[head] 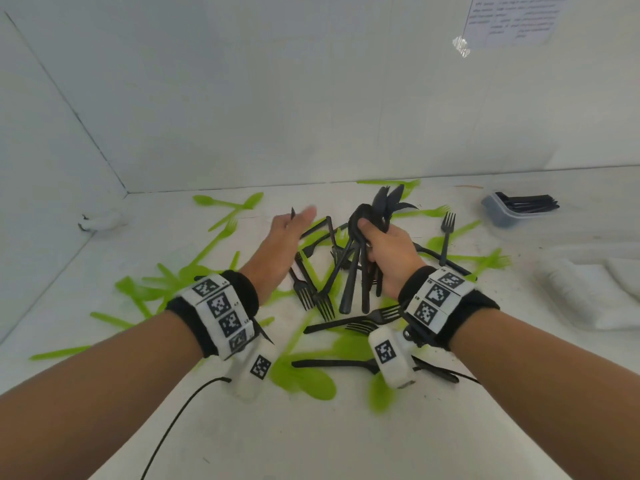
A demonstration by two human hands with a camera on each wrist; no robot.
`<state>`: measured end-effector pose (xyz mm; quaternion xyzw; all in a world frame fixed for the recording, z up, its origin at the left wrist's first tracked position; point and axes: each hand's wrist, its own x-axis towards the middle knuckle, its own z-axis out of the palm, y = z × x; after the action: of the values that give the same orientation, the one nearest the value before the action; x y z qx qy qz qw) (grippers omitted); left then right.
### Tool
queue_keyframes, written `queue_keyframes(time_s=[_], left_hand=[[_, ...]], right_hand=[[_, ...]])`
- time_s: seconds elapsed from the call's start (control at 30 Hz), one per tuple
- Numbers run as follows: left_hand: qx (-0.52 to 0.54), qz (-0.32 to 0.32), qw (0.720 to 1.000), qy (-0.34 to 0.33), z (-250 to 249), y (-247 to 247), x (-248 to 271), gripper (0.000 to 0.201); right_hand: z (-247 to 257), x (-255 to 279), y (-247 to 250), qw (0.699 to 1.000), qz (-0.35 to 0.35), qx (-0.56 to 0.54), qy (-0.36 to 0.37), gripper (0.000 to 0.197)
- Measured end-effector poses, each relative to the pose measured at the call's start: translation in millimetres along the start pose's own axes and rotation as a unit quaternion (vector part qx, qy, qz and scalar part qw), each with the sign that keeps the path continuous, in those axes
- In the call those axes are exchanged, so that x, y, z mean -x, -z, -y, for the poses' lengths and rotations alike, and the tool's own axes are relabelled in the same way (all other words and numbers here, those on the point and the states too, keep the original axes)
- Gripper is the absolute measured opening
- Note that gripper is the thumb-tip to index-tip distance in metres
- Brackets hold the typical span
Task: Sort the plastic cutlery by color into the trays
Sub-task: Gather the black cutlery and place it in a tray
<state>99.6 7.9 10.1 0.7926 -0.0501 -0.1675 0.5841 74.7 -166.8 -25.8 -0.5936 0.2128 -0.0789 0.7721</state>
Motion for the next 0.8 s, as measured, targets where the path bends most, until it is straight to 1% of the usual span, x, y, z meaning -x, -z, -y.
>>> queue_keyframes(time_s=[0.03, 0.07, 0.1, 0.17, 0.2, 0.27, 0.3, 0.33, 0.43, 0.47, 0.5, 0.63, 0.8], left_hand=[[0.031, 0.028, 0.999, 0.027, -2, 3, -3, 0.072], [0.063, 0.039, 0.996, 0.039, -3, 4, -6, 0.072], [0.094, 0.029, 0.994, 0.042, -4, 4, -8, 0.061], [0.124, -0.032, 0.991, 0.049, -4, 3, -13, 0.032], [0.102, -0.048, 0.993, 0.040, -2, 1, -17, 0.026], [0.060, -0.044, 0.997, 0.007, 0, -4, -26, 0.020], [0.064, -0.040, 0.997, -0.008, 0, -4, -30, 0.021], [0.082, -0.021, 0.996, -0.018, -1, -3, -29, 0.024], [0.133, 0.074, 0.988, -0.019, -4, 3, -16, 0.030], [0.128, 0.102, 0.986, -0.019, -3, 4, -12, 0.031], [0.121, 0.115, 0.986, -0.020, 0, 6, -11, 0.031], [0.120, 0.116, 0.986, -0.017, 11, 18, -13, 0.032], [0.133, 0.100, 0.986, -0.002, 19, 31, -18, 0.025]], right_hand=[[1, 2, -1, 1.000, 0.011, 0.005, 0.007, 0.013], [3, 6, -4, 1.000, 0.022, 0.012, 0.014, 0.014], [3, 8, -8, 0.999, 0.034, 0.023, 0.020, 0.015], [2, 13, -17, 0.997, 0.058, 0.049, 0.032, 0.020], [0, 14, -22, 0.995, 0.064, 0.063, 0.036, 0.021], [-4, 15, -31, 0.993, 0.063, 0.084, 0.047, 0.020], [-6, 13, -36, 0.993, 0.055, 0.090, 0.052, 0.019], [-8, 12, -40, 0.993, 0.044, 0.091, 0.058, 0.017], [-13, 10, -51, 0.994, 0.016, 0.081, 0.069, 0.016], [-14, 11, -54, 0.994, 0.011, 0.077, 0.070, 0.016], [-16, 12, -57, 0.995, 0.011, 0.069, 0.071, 0.016], [-19, 19, -73, 0.999, 0.038, 0.005, 0.037, 0.020], [-21, 21, -89, 0.996, 0.086, 0.022, 0.002, 0.026]])
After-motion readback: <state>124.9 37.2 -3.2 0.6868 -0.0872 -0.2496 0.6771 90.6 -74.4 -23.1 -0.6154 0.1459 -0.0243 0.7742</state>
